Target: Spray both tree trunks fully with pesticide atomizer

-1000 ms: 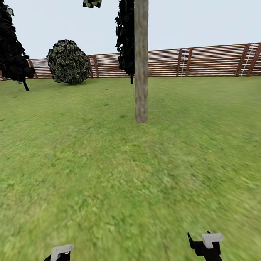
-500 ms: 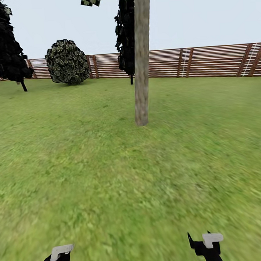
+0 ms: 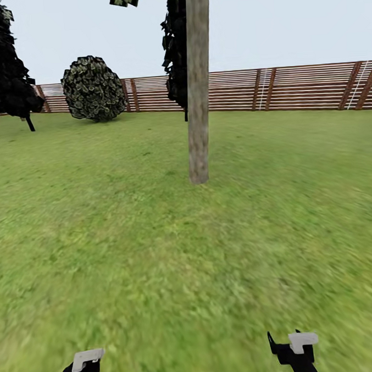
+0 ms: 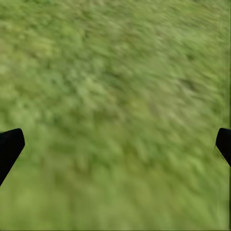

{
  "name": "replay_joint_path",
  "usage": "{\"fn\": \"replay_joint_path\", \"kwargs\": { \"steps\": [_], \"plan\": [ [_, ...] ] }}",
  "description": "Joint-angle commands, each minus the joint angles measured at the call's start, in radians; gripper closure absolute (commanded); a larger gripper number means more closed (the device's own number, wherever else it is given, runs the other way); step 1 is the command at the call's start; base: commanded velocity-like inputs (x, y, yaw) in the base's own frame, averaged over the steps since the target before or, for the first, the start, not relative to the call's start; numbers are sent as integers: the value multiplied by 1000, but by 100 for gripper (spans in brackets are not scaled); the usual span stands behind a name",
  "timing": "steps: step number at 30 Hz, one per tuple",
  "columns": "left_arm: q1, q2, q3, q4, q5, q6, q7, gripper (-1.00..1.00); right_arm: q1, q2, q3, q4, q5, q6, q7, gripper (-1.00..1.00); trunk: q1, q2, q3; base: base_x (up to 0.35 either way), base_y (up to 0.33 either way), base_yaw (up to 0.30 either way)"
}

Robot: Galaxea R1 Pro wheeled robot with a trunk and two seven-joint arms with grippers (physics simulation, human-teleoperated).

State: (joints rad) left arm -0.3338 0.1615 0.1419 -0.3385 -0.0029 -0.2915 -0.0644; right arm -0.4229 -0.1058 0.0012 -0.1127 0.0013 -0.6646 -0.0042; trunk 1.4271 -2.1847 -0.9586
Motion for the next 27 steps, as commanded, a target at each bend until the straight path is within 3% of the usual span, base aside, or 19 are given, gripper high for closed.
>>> {"fn": "replay_joint_path", "kwargs": {
  "steps": [1, 27],
  "plan": [
    [-1, 0, 7, 0, 0, -3, -7, 100, -1, 0, 0, 1, 0, -2, 0, -100, 0, 0, -1, 299, -197, 0],
    [-1, 0, 7, -1, 0, -3, -7, 100, -1, 0, 0, 1, 0, -2, 0, -100, 0, 0, -1, 299, -197, 0]
  ]
}}
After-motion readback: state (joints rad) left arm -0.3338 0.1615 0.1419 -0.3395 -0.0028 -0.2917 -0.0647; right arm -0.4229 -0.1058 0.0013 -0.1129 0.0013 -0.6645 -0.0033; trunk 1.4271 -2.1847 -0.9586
